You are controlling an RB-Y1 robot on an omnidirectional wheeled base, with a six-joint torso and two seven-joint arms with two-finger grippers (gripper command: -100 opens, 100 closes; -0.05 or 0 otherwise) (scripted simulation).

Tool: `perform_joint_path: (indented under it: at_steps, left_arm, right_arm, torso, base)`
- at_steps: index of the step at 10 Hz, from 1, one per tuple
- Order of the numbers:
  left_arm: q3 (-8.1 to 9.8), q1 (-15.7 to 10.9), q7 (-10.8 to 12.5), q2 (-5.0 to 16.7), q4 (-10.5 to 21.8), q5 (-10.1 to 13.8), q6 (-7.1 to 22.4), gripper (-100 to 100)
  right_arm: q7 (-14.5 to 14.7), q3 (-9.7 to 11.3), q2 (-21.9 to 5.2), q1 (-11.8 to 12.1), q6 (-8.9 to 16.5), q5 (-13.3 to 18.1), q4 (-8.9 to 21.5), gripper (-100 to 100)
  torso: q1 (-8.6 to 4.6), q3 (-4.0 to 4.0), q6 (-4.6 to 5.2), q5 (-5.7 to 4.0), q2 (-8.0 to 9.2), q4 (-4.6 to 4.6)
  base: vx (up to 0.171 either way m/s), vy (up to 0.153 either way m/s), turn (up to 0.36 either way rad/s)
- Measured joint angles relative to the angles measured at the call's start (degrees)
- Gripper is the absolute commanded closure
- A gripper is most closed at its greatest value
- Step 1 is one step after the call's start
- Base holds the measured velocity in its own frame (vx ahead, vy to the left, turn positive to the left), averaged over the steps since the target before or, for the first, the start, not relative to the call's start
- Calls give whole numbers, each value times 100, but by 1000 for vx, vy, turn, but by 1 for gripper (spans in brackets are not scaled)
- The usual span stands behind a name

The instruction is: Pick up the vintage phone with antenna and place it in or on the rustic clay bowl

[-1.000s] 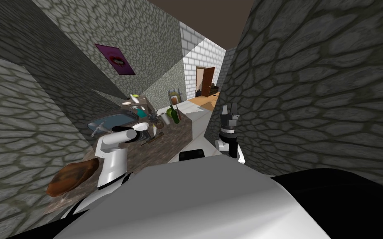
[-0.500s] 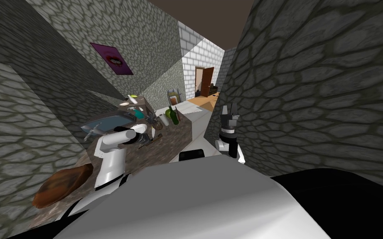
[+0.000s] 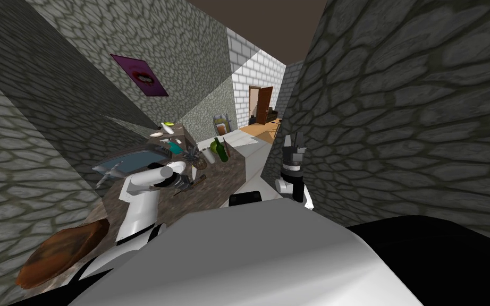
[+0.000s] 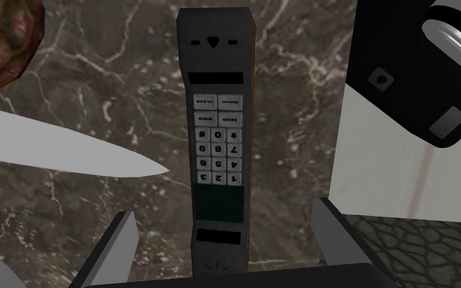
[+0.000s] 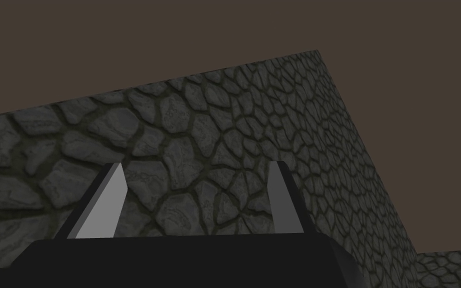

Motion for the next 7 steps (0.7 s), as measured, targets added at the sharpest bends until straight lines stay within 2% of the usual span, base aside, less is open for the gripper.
perform_joint_path:
  at_steps: [2,4,5,6,7]
  left_arm:
    - [-39,96,52,31,39,56,305,-100]
    - [-91,87,95,102,183,106,631,-100]
    - [-92,88,97,106,188,109,665,0]
    - [-92,88,97,105,187,109,662,-100]
    - [-42,47,1,104,304,64,624,-100]
  right_arm:
    - [0,0,0,0,0,0,0,0]
    - [0,0,0,0,0,0,0,0]
    - [0,0,0,-1,0,0,0,0]
    - [0,0,0,-1,0,0,0,0]
    - [0,0,0,-1,0,0,0,0]
  torso:
    - [2,0,0,0,-1,0]
    - [-2,4,-2,0,9,1]
    - [-3,14,0,-1,24,5]
    - [-2,17,0,-1,30,7]
    - [-9,16,-1,-2,27,7]
  base:
    - [103,10,-10]
    - [26,-9,27]
    - [0,0,0]
    - [16,-28,46]
    - [22,-60,79]
